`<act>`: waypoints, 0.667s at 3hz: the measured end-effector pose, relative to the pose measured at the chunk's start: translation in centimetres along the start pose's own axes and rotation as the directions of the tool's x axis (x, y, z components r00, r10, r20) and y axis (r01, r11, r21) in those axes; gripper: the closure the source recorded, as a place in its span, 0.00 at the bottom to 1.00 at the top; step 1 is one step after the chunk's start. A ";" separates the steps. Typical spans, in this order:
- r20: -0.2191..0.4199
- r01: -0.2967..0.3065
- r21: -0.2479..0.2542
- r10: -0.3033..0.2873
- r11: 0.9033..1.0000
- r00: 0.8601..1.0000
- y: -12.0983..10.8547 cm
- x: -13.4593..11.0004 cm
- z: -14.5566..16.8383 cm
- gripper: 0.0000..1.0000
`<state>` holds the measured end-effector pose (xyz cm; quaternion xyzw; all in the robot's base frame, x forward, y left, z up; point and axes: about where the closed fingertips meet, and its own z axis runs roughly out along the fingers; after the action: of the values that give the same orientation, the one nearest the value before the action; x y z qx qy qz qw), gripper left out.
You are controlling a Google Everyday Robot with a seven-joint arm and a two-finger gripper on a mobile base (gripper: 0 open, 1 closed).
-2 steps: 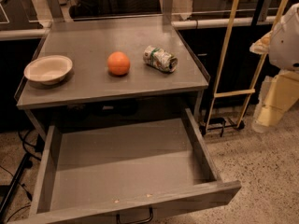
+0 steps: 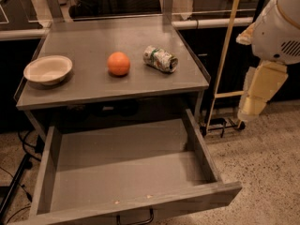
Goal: Place orange into top drawer
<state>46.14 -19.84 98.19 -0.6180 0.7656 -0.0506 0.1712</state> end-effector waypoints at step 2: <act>0.061 0.119 -0.021 -0.117 0.993 0.991 -2.7 -6.5 1.4 0.00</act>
Offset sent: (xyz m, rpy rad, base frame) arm 0.0601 0.0927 0.0065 0.0351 0.0160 0.2069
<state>50.25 -14.00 98.97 -0.6654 0.7229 -0.0329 0.1830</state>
